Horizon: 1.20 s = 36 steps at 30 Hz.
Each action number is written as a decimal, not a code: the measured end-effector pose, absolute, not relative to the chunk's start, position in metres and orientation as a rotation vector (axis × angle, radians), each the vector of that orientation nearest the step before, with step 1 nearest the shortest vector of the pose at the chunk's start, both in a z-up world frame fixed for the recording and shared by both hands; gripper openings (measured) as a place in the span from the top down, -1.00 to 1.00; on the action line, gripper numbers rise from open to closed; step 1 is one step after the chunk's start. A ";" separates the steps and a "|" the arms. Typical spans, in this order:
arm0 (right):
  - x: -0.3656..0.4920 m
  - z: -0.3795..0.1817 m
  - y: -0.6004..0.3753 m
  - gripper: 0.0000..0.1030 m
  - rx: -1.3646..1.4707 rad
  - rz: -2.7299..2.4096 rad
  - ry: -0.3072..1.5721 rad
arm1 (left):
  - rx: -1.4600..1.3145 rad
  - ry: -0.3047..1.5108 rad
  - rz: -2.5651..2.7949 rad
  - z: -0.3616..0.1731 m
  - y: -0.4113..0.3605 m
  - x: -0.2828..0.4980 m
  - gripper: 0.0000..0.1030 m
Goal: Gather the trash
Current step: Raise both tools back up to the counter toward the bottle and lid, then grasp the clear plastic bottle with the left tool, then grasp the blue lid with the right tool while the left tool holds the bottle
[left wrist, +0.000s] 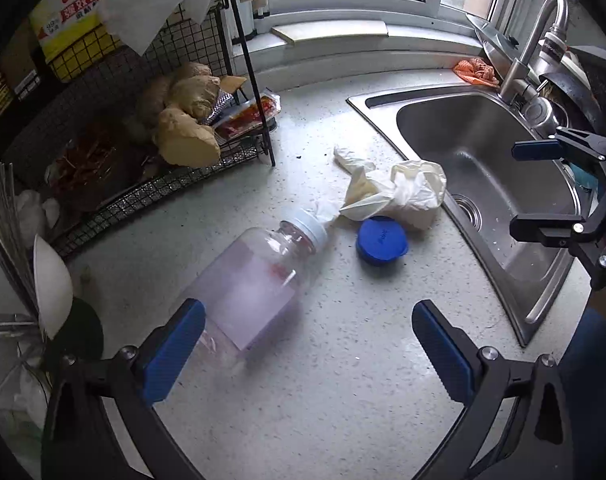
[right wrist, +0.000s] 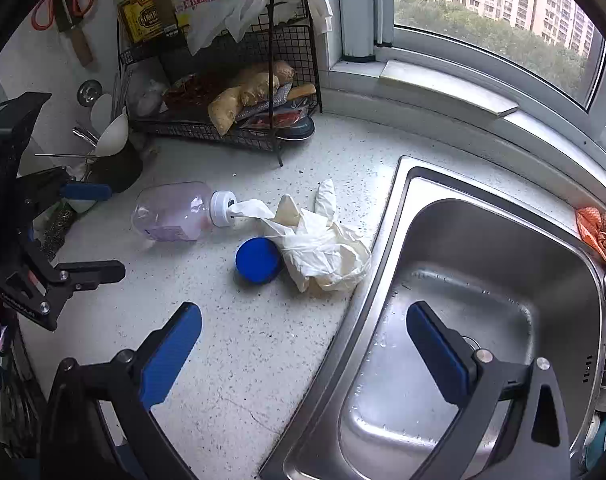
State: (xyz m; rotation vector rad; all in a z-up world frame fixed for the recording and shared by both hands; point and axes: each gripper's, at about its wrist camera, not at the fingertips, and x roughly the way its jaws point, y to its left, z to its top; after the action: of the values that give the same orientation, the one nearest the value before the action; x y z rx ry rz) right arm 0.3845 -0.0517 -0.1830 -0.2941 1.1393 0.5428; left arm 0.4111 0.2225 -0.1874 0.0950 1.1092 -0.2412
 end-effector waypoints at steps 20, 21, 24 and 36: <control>0.413 -0.222 -0.020 -0.99 -0.277 0.585 1.232 | 0.128 1.281 -0.328 -0.252 0.257 0.471 -0.99; 0.412 -0.223 -0.018 -0.99 -0.278 0.586 1.236 | 0.138 1.281 -0.330 -0.254 0.257 0.470 -0.99; 0.409 -0.226 -0.013 -0.99 -0.277 0.594 1.246 | 0.124 1.274 -0.353 -0.256 0.255 0.468 -0.99; 0.399 -0.243 0.002 -0.99 -0.279 0.595 1.301 | 0.080 1.271 -0.321 -0.270 0.247 0.437 -0.32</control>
State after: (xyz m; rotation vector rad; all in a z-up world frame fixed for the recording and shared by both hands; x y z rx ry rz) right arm 0.3989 0.0023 -0.2431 -0.2791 1.3014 0.5952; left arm 0.4374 0.2466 -0.2700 0.0798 1.2713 -0.3209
